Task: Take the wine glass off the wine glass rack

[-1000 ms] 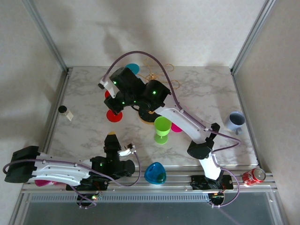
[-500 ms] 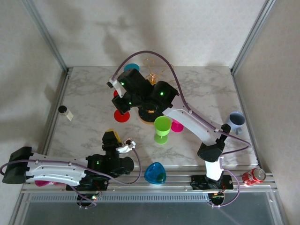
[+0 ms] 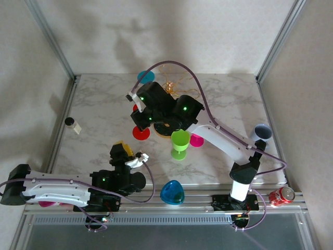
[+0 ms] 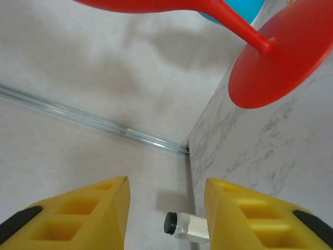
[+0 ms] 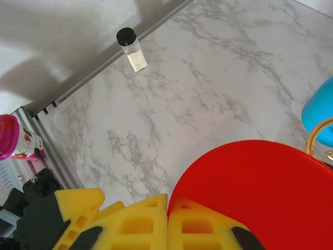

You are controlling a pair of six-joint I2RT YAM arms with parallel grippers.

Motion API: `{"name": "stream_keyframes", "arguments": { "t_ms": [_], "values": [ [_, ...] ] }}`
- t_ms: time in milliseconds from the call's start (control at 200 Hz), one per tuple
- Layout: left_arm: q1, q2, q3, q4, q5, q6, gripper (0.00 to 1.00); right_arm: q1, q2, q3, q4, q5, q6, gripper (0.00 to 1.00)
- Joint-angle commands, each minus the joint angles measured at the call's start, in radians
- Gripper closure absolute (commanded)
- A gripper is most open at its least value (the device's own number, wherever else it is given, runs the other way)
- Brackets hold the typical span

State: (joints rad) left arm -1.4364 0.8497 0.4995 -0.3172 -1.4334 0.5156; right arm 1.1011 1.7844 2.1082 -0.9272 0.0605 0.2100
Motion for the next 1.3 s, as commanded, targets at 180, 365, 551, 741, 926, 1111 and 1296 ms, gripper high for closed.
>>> {"name": "stream_keyframes", "arguments": {
  "t_ms": [180, 365, 551, 741, 926, 1111, 1296],
  "values": [
    [0.017, -0.048, 0.112, -0.071, -0.102, -0.159, 0.55, -0.004, -0.110, -0.120, 0.096, 0.022, 0.072, 1.00],
    [0.071, -0.021, 0.247, -0.261, -0.014, -0.444, 0.56, -0.004, -0.146, -0.183, 0.123, 0.021, 0.102, 1.00],
    [0.106, -0.016, 0.314, -0.303, 0.022, -0.605, 0.57, -0.003, -0.164, -0.221, 0.145, 0.011, 0.118, 1.00],
    [0.150, -0.081, 0.350, -0.277, 0.093, -0.690, 0.54, 0.000, -0.157, -0.232, 0.152, -0.002, 0.123, 1.00],
    [0.263, -0.081, 0.419, -0.223, 0.198, -0.672, 0.53, 0.015, -0.150, -0.247, 0.143, 0.028, 0.127, 1.00],
    [0.412, -0.068, 0.460, -0.182, 0.366, -0.709, 0.51, 0.032, -0.159, -0.287, 0.154, 0.040, 0.141, 1.00],
    [0.543, -0.004, 0.511, -0.189, 0.526, -0.770, 0.51, 0.062, -0.168, -0.325, 0.145, 0.096, 0.139, 1.00]
  ]
}}
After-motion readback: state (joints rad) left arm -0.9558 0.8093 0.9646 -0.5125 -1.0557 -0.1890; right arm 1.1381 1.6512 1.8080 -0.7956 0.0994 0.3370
